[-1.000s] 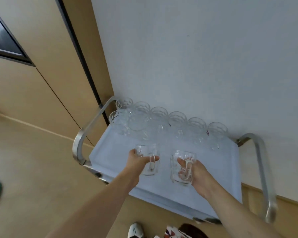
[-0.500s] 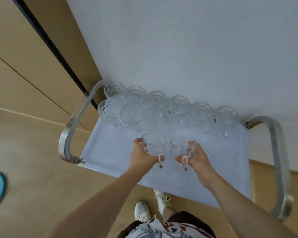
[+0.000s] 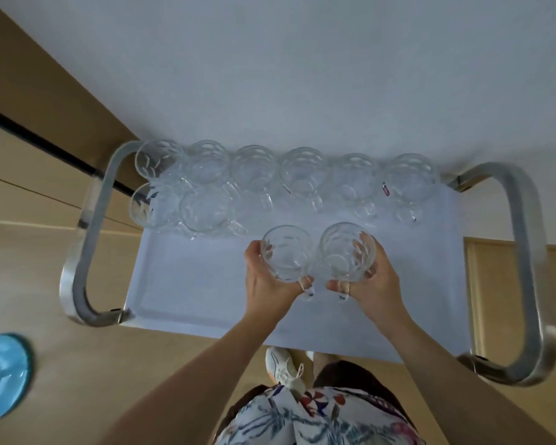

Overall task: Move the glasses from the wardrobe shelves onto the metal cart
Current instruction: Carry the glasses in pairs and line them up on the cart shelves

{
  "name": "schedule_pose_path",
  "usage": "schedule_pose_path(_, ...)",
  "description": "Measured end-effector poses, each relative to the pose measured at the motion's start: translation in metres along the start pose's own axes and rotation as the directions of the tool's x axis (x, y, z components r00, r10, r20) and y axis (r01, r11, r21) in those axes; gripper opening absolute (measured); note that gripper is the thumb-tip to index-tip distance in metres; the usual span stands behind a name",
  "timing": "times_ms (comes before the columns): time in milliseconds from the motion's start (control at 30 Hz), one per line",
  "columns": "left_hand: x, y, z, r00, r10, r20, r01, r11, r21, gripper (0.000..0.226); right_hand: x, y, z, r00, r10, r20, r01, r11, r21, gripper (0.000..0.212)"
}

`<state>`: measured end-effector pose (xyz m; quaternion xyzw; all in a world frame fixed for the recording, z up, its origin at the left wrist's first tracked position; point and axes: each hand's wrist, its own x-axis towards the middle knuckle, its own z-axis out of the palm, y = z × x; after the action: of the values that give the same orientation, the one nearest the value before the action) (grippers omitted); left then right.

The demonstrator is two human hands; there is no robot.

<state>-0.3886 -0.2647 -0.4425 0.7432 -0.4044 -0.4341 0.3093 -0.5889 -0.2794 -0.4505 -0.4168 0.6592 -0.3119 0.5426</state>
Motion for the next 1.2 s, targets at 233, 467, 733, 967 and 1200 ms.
schedule_pose_path(233,0.006,-0.003,-0.006,0.998,0.049,0.04,-0.054,0.987,0.151,0.105,0.0,0.006,-0.009,0.996,-0.058,0.065,0.072,0.969,-0.238,0.117)
schedule_pose_path(467,-0.003,-0.008,-0.005,0.999,0.022,0.037,-0.028,0.984,0.177,0.108,-0.005,0.007,-0.005,1.0,-0.022,0.019,0.026,0.968,-0.251,0.112)
schedule_pose_path(733,0.002,-0.019,-0.02,0.994,0.01,0.107,-0.033,0.975,0.218,0.112,-0.035,0.002,0.0,0.966,-0.121,-0.23,0.023,0.921,-0.388,0.082)
schedule_pose_path(967,-0.003,-0.042,-0.035,0.986,0.044,0.158,-0.079,0.972,0.223,0.09,-0.072,-0.036,0.047,0.66,-0.653,-0.372,0.402,0.725,-0.559,0.043)
schedule_pose_path(1200,0.021,-0.03,-0.094,0.842,0.535,-0.066,-0.447,0.762,0.467,0.07,-0.056,-0.079,0.114,0.928,-0.342,0.149,0.343,0.622,-0.704,0.074)
